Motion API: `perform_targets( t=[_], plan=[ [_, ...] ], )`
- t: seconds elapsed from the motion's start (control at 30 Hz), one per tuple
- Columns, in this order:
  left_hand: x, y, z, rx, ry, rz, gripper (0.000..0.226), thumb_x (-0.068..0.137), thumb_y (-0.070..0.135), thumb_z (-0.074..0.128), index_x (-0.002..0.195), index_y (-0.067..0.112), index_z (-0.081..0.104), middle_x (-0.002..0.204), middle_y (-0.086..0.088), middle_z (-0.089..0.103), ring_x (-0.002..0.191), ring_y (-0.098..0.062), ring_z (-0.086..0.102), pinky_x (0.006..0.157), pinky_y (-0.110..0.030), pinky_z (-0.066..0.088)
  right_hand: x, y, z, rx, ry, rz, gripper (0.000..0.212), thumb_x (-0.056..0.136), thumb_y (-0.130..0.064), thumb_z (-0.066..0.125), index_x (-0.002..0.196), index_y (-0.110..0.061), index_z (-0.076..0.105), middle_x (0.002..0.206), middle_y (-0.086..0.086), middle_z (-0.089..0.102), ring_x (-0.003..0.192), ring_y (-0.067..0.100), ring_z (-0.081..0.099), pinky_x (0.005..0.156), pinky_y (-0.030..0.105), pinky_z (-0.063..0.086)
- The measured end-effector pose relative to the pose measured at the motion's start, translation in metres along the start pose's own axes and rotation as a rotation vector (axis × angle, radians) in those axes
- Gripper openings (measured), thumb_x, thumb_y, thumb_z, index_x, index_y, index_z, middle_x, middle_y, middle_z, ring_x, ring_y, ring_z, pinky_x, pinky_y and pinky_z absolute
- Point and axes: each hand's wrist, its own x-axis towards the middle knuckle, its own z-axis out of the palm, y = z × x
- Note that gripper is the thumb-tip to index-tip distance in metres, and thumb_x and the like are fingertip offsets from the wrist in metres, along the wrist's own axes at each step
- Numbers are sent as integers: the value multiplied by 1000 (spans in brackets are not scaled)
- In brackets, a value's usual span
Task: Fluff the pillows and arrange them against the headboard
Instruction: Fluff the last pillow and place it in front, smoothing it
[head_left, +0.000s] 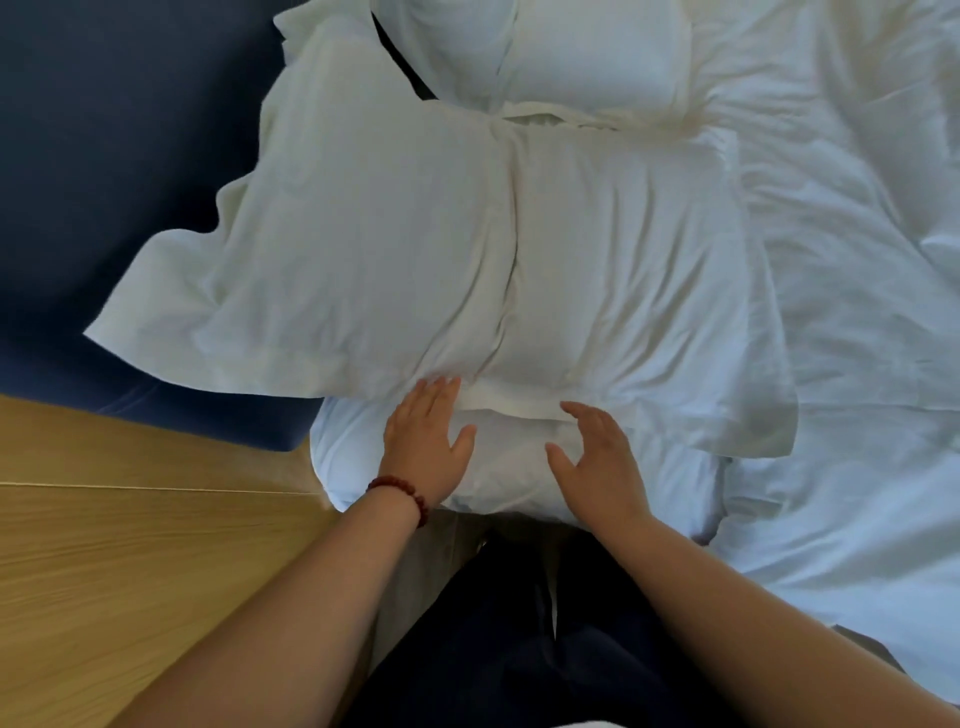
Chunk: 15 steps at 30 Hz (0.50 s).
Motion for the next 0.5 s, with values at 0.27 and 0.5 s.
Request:
perform_targets(
  t=[0.27, 0.5],
  plan=[
    [-23, -38, -22, -338, 220, -222, 61, 96, 29, 56, 150, 17, 31, 155, -4, 32, 142, -21, 29, 116, -29, 23, -3, -30, 4, -11, -42, 80, 25, 94, -30, 58, 117, -22, 61, 101, -8, 65, 89, 8, 61, 76, 20, 42],
    [-25, -48, -57, -873, 459, -413, 63, 82, 32, 75, 135, 24, 40, 130, 12, 49, 118, -6, 47, 102, -27, 36, -4, -61, 17, -38, -146, -58, 34, 91, -34, 63, 123, -25, 60, 123, -6, 60, 111, 11, 57, 92, 22, 41]
  ],
)
